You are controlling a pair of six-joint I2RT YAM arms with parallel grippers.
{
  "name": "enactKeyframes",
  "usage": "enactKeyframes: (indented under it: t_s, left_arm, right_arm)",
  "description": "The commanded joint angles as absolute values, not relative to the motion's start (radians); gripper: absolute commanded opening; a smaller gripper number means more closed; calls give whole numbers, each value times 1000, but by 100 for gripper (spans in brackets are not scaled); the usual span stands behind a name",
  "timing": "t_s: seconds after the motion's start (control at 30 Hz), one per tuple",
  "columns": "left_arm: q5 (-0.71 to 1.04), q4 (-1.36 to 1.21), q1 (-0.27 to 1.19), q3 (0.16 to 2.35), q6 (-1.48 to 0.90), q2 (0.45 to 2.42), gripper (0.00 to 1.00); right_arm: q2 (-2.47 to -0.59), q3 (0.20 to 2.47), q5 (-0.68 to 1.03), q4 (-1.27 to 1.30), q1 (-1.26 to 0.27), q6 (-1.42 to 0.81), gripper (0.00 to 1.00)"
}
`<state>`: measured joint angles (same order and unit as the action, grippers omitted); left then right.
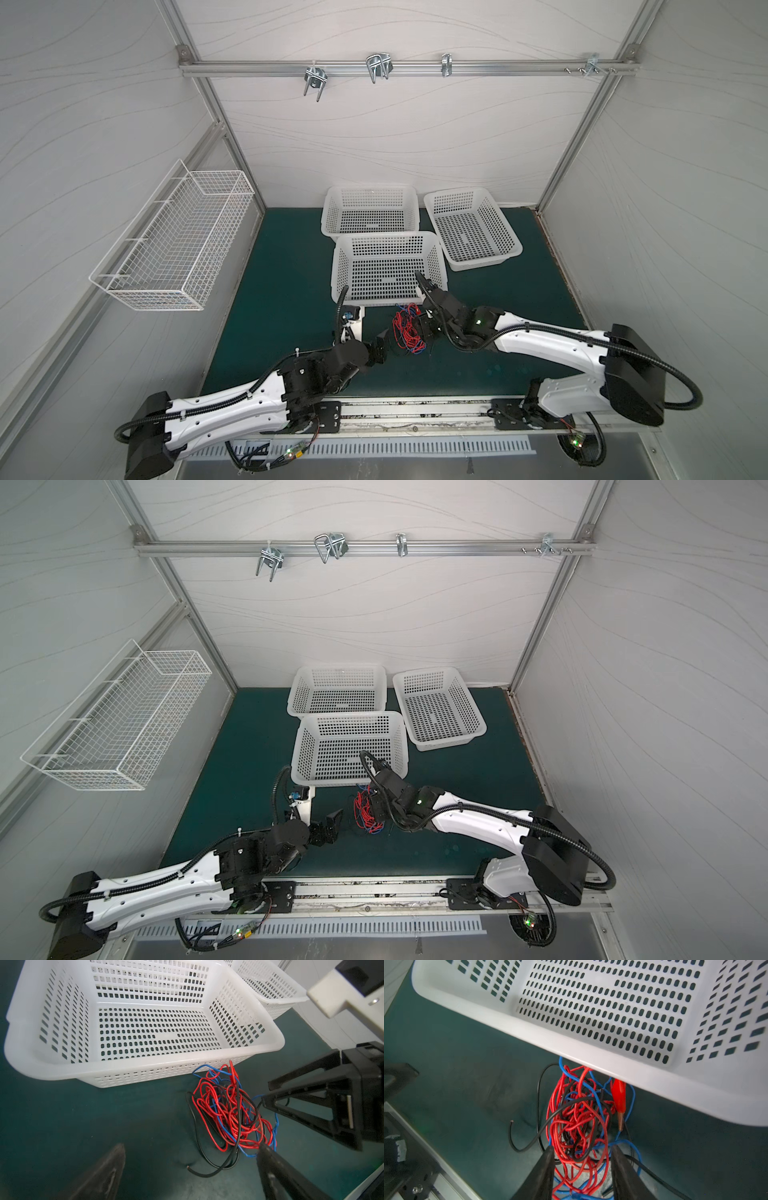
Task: Untangle the cables
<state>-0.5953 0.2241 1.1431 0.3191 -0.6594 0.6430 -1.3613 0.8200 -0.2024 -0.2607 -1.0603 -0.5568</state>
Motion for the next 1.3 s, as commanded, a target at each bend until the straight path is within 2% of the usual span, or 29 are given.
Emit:
enactKeyframes:
  t_s: [0.0, 0.2, 0.77, 1.1, 1.2, 1.27]
  left_arm:
    - [-613, 231, 1146, 327, -690, 652, 99]
    - [-618, 235, 1146, 368, -677, 738, 99]
    - [-586, 63, 1145, 431, -602, 982, 99]
    - [-541, 3, 1146, 448, -579, 1030, 99]
    - [-524, -34, 1147, 449, -562, 1054, 99]
    - [-521, -49, 1146, 458, -561, 1077, 99]
  right_arm:
    - [-1384, 848, -210, -303, -1066, -581, 39]
    - [-1411, 852, -198, -338, -1067, -609, 29]
    - [-1393, 813, -184, -352, -1087, -622, 28]
    - [-1398, 836, -173, -389, -1097, -609, 15]
    - [-1393, 842, -181, -396, -1096, -603, 0]
    - [-1389, 854, -185, -404, -1096, -594, 0]
